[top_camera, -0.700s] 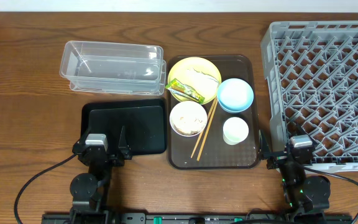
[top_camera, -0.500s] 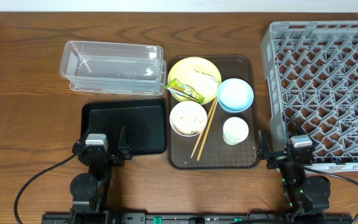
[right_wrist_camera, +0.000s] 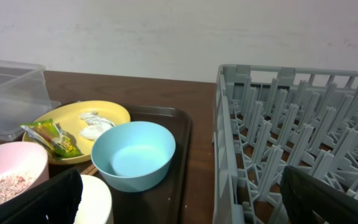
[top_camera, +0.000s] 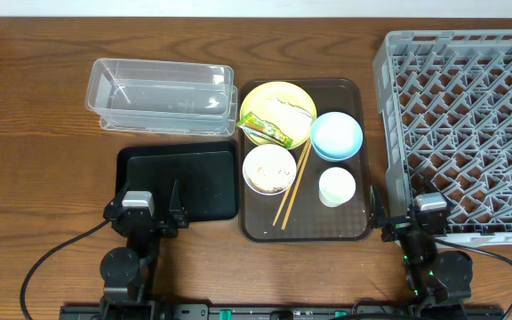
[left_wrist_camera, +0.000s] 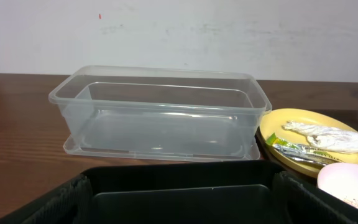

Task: Sort waste into correct bins and load items into the dishwasher rack

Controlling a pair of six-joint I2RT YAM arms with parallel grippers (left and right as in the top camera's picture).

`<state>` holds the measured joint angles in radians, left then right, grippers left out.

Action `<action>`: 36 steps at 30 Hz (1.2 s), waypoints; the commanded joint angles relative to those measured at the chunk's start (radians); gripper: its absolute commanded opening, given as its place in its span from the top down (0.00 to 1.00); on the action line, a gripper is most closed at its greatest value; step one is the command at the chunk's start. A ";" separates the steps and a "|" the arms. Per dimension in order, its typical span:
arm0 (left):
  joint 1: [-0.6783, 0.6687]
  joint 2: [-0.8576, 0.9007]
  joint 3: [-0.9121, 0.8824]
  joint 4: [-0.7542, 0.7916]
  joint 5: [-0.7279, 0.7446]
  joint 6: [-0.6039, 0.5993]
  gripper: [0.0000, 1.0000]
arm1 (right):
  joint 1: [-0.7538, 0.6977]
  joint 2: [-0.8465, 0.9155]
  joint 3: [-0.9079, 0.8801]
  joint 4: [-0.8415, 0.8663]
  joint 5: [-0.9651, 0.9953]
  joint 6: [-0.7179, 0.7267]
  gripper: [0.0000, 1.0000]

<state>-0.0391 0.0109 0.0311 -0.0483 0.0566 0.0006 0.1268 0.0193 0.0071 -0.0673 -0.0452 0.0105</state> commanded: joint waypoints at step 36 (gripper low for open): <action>0.008 -0.007 -0.023 -0.019 0.003 -0.032 0.05 | 0.000 0.000 0.001 -0.004 0.003 0.038 0.01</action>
<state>-0.0391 0.0109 0.0311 -0.0483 0.0566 -0.0082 0.1268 0.0193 0.0071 -0.0673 -0.0452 0.0223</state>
